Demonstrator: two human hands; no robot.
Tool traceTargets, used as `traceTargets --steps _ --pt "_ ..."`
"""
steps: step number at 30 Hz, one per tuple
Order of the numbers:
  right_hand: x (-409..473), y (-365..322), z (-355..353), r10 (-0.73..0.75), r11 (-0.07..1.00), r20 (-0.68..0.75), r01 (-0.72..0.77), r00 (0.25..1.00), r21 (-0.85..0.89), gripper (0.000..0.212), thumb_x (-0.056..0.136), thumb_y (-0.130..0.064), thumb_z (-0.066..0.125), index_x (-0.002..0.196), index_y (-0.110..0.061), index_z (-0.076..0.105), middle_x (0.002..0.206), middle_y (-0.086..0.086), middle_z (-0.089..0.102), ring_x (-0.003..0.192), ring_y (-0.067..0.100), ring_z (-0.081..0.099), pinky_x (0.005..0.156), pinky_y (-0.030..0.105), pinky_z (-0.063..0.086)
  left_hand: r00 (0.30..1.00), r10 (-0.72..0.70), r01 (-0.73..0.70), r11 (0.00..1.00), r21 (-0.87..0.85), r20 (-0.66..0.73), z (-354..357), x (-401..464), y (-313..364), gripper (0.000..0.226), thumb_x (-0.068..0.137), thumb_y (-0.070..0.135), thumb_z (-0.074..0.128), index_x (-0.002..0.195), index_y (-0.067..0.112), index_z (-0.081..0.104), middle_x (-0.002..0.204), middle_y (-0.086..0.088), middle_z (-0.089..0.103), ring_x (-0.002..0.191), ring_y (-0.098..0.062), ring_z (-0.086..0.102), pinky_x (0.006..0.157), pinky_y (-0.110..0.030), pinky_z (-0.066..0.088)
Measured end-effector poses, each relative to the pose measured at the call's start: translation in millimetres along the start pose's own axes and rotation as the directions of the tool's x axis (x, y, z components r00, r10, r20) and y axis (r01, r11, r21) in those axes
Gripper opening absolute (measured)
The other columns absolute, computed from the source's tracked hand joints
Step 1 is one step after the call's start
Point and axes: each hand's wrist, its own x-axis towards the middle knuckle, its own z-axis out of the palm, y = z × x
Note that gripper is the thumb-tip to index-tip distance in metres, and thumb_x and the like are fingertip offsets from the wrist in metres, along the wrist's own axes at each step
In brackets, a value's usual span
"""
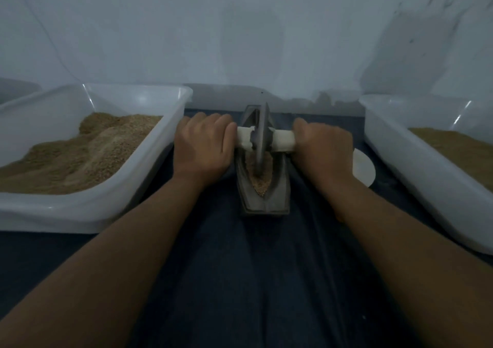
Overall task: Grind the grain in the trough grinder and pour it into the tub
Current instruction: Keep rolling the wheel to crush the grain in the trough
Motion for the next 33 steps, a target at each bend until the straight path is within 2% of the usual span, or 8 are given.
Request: traceTargets --steps 4,9,14,17,19,24,28,33 --pt "-12 3 -9 -0.019 1.0 -0.016 0.018 1.0 -0.014 0.023 0.075 -0.013 0.069 0.079 -0.016 0.047 0.063 0.007 0.056 0.049 0.027 0.05 0.047 0.027 0.023 0.997 0.022 -0.022 1.0 0.008 -0.074 -12 -12 4 0.029 0.105 0.023 0.037 0.076 0.022 0.042 0.073 -0.001 0.051 0.067 -0.025 0.042 0.065 -0.043 0.031" --pt "4 8 3 -0.054 0.999 -0.013 0.054 0.998 -0.003 0.023 0.076 -0.022 0.072 0.078 -0.014 0.051 0.063 0.01 0.057 0.051 0.026 0.045 0.05 0.029 0.026 1.0 -0.013 0.012 0.997 0.08 0.007 1 -2 -2 0.028 0.101 0.022 0.036 0.074 0.022 0.043 0.068 -0.004 0.054 0.06 -0.027 0.044 0.061 -0.042 0.035" --pt "52 22 29 -0.018 0.998 0.358 -0.007 0.934 0.069 0.03 0.074 -0.048 0.073 0.08 -0.026 0.054 0.071 -0.003 0.053 0.06 0.019 0.048 0.051 0.025 0.024 0.978 0.141 -0.193 0.894 0.404 0.155 22 39 -8 0.023 0.084 0.006 0.047 0.064 0.014 0.057 0.055 -0.008 0.056 0.045 -0.022 0.053 0.052 -0.022 0.035" --pt "77 27 44 -0.038 0.991 0.52 -0.036 0.854 0.132 0.028 0.077 -0.047 0.071 0.09 -0.025 0.06 0.075 -0.005 0.054 0.062 0.014 0.05 0.05 0.025 0.031 0.955 0.153 -0.236 0.911 0.339 0.254 35 58 -12 0.035 0.088 0.01 0.03 0.076 0.008 0.062 0.07 -0.015 0.063 0.061 -0.03 0.061 0.059 -0.029 0.033" --pt "86 27 44 -0.057 0.989 0.535 -0.026 0.843 0.146 0.024 0.079 -0.044 0.07 0.087 -0.023 0.06 0.076 -0.003 0.057 0.063 0.015 0.053 0.052 0.026 0.037 0.946 0.16 -0.262 0.89 0.372 0.283 39 56 -14 0.032 0.09 0.011 0.032 0.08 0.01 0.063 0.073 -0.013 0.064 0.063 -0.028 0.062 0.059 -0.028 0.031" --pt "75 15 24 -0.051 0.999 0.435 0.039 0.899 0.035 0.018 0.074 -0.039 0.069 0.082 -0.025 0.062 0.071 -0.003 0.058 0.06 0.018 0.054 0.055 0.028 0.041 0.986 0.065 -0.118 0.923 0.367 0.154 27 31 -9 0.026 0.086 0.011 0.043 0.064 0.017 0.056 0.052 -0.004 0.055 0.042 -0.022 0.051 0.05 -0.02 0.028" --pt "31 6 4 -0.08 0.996 0.127 0.082 0.989 -0.015 0.019 0.077 -0.034 0.071 0.079 -0.019 0.059 0.068 0.008 0.062 0.06 0.03 0.059 0.053 0.03 0.033 0.994 0.017 -0.037 0.984 0.173 0.112 8 8 -4 0.027 0.096 0.016 0.037 0.07 0.019 0.043 0.059 -0.009 0.056 0.047 -0.027 0.048 0.049 -0.03 0.026" --pt "-4 3 -5 -0.09 0.996 -0.12 0.087 0.989 -0.032 0.017 0.078 -0.013 0.067 0.074 -0.013 0.05 0.06 0.009 0.055 0.047 0.025 0.047 0.046 0.028 0.024 0.998 -0.056 0.053 0.989 0.137 0.021 -13 -7 6 0.029 0.097 0.021 0.037 0.068 0.023 0.04 0.059 -0.007 0.056 0.052 -0.022 0.033 0.054 -0.033 0.023"
